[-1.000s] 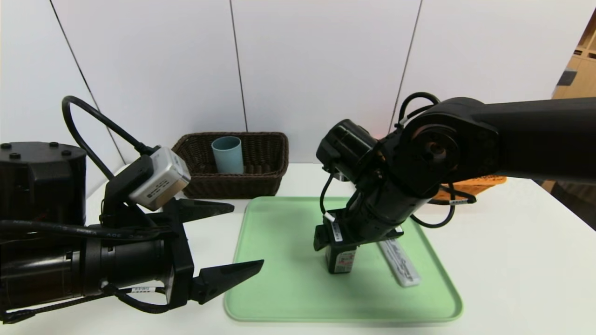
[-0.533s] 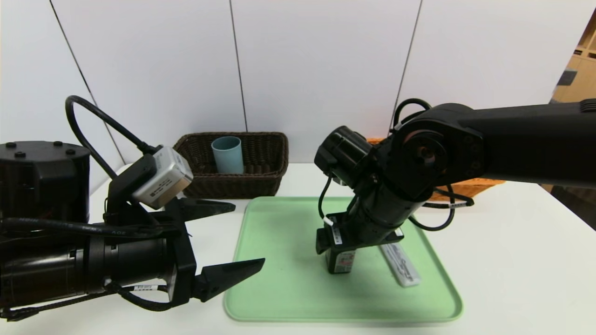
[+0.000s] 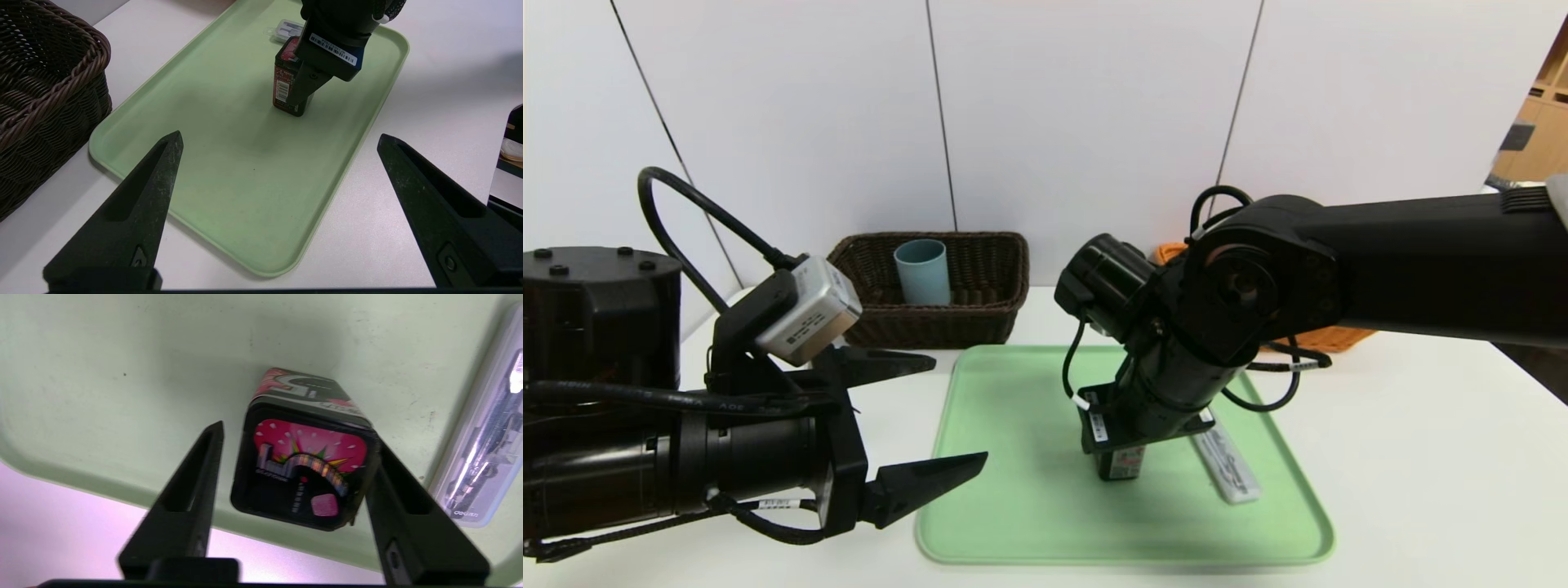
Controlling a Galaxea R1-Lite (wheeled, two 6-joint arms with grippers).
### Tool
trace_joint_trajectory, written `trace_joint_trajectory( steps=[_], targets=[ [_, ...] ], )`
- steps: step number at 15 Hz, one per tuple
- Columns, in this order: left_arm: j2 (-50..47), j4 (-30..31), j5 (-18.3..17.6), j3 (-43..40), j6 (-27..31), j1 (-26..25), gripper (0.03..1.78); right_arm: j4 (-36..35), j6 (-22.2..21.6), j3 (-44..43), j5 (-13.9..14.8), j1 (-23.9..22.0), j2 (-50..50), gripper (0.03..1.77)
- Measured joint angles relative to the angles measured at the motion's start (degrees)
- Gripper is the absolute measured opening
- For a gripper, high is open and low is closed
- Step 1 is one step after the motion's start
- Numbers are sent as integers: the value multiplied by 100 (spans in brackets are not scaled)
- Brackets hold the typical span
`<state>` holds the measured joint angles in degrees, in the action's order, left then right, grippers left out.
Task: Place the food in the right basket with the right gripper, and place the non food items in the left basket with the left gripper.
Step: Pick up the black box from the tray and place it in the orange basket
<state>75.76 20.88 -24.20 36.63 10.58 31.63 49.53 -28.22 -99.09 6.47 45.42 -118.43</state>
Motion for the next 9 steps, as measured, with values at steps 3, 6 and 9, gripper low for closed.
trace_joint_trajectory(
  steps=[3,6,9],
  targets=[
    [0,0,-2,-4,0,0,169,2,5,-6,2,39,-15,78],
    [-2,6,0,-4,0,0,169,-4,-30,-13,30,16,33,78],
    [-24,6,0,-6,0,0,169,-30,-44,-45,424,-94,245,78]
  ],
)
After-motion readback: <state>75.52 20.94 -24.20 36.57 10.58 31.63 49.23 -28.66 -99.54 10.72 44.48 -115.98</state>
